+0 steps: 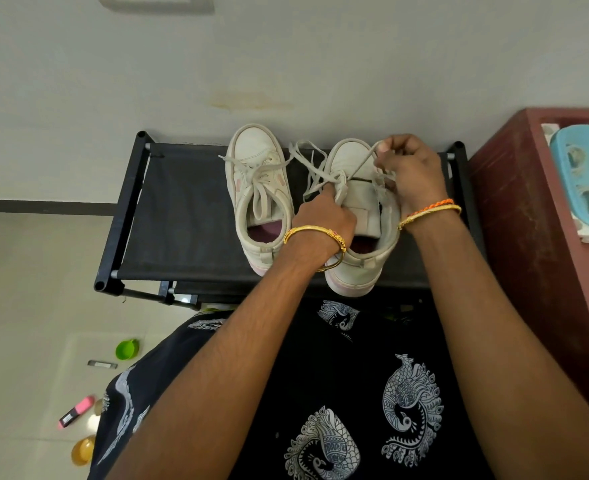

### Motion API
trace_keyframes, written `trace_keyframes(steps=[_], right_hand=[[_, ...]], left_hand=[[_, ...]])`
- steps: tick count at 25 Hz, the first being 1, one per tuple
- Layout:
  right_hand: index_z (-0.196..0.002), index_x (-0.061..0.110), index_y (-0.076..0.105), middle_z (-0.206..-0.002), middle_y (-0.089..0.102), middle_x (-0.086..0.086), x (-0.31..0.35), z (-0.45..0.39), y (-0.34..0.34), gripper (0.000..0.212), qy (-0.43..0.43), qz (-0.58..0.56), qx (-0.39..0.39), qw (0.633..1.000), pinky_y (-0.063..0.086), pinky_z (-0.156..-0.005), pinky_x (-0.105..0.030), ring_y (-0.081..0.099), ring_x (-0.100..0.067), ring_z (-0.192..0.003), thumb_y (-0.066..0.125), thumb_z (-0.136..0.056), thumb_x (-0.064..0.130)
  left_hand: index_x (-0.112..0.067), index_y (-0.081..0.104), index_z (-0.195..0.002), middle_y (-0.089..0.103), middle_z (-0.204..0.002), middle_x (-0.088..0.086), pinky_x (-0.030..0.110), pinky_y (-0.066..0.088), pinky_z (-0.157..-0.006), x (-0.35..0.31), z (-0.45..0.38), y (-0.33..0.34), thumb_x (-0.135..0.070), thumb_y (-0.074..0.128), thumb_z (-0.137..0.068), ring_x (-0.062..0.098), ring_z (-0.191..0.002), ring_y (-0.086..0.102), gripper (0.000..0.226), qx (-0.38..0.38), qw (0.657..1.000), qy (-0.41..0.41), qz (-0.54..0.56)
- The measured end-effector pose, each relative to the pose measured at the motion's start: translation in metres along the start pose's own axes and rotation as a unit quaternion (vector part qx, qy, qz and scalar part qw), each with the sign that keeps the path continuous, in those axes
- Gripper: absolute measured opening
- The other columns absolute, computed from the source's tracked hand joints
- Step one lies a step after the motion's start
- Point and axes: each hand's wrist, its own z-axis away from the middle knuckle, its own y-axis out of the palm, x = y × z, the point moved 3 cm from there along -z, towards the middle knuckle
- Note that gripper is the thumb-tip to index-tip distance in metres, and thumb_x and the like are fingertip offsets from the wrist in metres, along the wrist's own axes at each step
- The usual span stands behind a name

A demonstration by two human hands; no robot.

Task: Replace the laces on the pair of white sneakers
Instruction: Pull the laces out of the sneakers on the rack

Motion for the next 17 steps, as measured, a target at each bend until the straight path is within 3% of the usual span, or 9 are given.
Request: trace_keyframes(steps=[3, 4, 5, 6, 7, 8, 10, 13, 17], right_hand=[[-0.073, 0.015, 0.05, -0.064, 0.063, 0.002, 0.005, -0.004, -0.003, 0.024, 0.092, -0.229, 0.005, 0.969, 0.044, -0.052, -0.021, 0.058, -0.012, -0.061, 0.048, -0.093, 0.002], [-0.073, 0.015, 0.049, -0.061, 0.062, 0.003, 0.007, -0.005, -0.005, 0.024, 0.09, -0.236, 0.001, 0.968, 0.042, -0.053, -0.022, 0.057, -0.011, -0.059, 0.046, -0.094, 0.003], [-0.073, 0.016, 0.051, -0.059, 0.06, 0.005, 0.01, -0.004, -0.009, 0.024, 0.053, -0.156, -0.008, 0.986, 0.041, -0.055, -0.023, 0.055, -0.009, -0.057, 0.048, -0.093, 0.004], [-0.073, 0.017, 0.054, -0.06, 0.059, 0.005, 0.013, -0.004, -0.011, 0.021, -0.015, -0.005, -0.01, 1.0, 0.042, -0.058, -0.023, 0.054, -0.007, -0.057, 0.053, -0.091, 0.006], [-0.074, 0.017, 0.06, -0.066, 0.061, 0.003, 0.013, -0.002, -0.009, 0.015, -0.09, 0.166, 0.004, 0.982, 0.044, -0.064, -0.024, 0.055, -0.008, -0.062, 0.057, -0.088, 0.01], [-0.079, 0.016, 0.065, -0.075, 0.063, 0.0, 0.01, 0.003, -0.004, 0.009, -0.145, 0.305, 0.04, 0.94, 0.046, -0.073, -0.028, 0.057, -0.011, -0.072, 0.06, -0.086, 0.016], [-0.091, 0.017, 0.071, -0.097, 0.063, -0.005, 0.004, 0.01, 0.007, 0.013, -0.168, 0.474, 0.105, 0.858, 0.042, -0.09, -0.038, 0.055, -0.023, -0.098, 0.062, -0.086, 0.024], [-0.1, 0.02, 0.071, -0.112, 0.057, -0.007, 0.005, 0.014, 0.013, 0.017, -0.159, 0.554, 0.124, 0.808, 0.03, -0.095, -0.039, 0.045, -0.028, -0.113, 0.06, -0.089, 0.026], [-0.092, 0.018, 0.068, -0.102, 0.052, -0.003, 0.004, 0.014, 0.014, 0.01, -0.158, 0.538, 0.107, 0.821, 0.027, -0.089, -0.036, 0.045, -0.026, -0.11, 0.059, -0.087, 0.019]], left_hand=[[-0.025, 0.03, -0.145, 0.059, -0.122, 0.011, 0.035, 0.044, -0.087, 0.0, 0.0, -0.001, -0.018, 0.038, -0.093, 0.032, -0.105, 0.056, 0.053, -0.003, 1.0, 0.0, -0.003], [-0.025, 0.03, -0.145, 0.058, -0.122, 0.011, 0.035, 0.044, -0.088, 0.0, 0.0, -0.001, -0.017, 0.038, -0.093, 0.032, -0.106, 0.055, 0.054, -0.004, 1.0, 0.001, -0.004], [-0.026, 0.029, -0.146, 0.058, -0.122, 0.01, 0.036, 0.044, -0.088, 0.0, 0.0, -0.002, -0.017, 0.038, -0.093, 0.031, -0.106, 0.055, 0.055, -0.004, 1.0, 0.003, -0.003], [-0.026, 0.028, -0.146, 0.059, -0.122, 0.01, 0.036, 0.045, -0.089, -0.001, 0.0, -0.002, -0.016, 0.038, -0.093, 0.031, -0.105, 0.056, 0.055, -0.004, 1.0, 0.005, -0.004], [-0.026, 0.028, -0.146, 0.059, -0.121, 0.01, 0.037, 0.045, -0.089, -0.001, 0.001, -0.002, -0.016, 0.038, -0.092, 0.031, -0.105, 0.056, 0.055, -0.005, 1.0, 0.007, -0.006], [-0.026, 0.029, -0.145, 0.059, -0.12, 0.01, 0.037, 0.046, -0.089, -0.001, 0.001, -0.002, -0.016, 0.038, -0.092, 0.032, -0.105, 0.056, 0.055, -0.005, 1.0, 0.009, -0.01], [-0.025, 0.032, -0.144, 0.06, -0.118, 0.011, 0.036, 0.045, -0.086, 0.0, 0.0, -0.001, -0.017, 0.039, -0.092, 0.033, -0.104, 0.056, 0.053, -0.003, 1.0, 0.011, -0.014], [-0.026, 0.033, -0.142, 0.06, -0.113, 0.011, 0.033, 0.043, -0.077, 0.0, -0.001, -0.001, -0.02, 0.038, -0.092, 0.029, -0.09, 0.054, 0.05, -0.002, 1.0, 0.015, -0.023], [-0.024, 0.035, -0.14, 0.06, -0.103, 0.007, 0.033, 0.043, -0.074, -0.004, 0.001, 0.0, -0.021, 0.037, -0.093, 0.027, -0.084, 0.053, 0.047, -0.009, 0.999, 0.021, -0.036]])
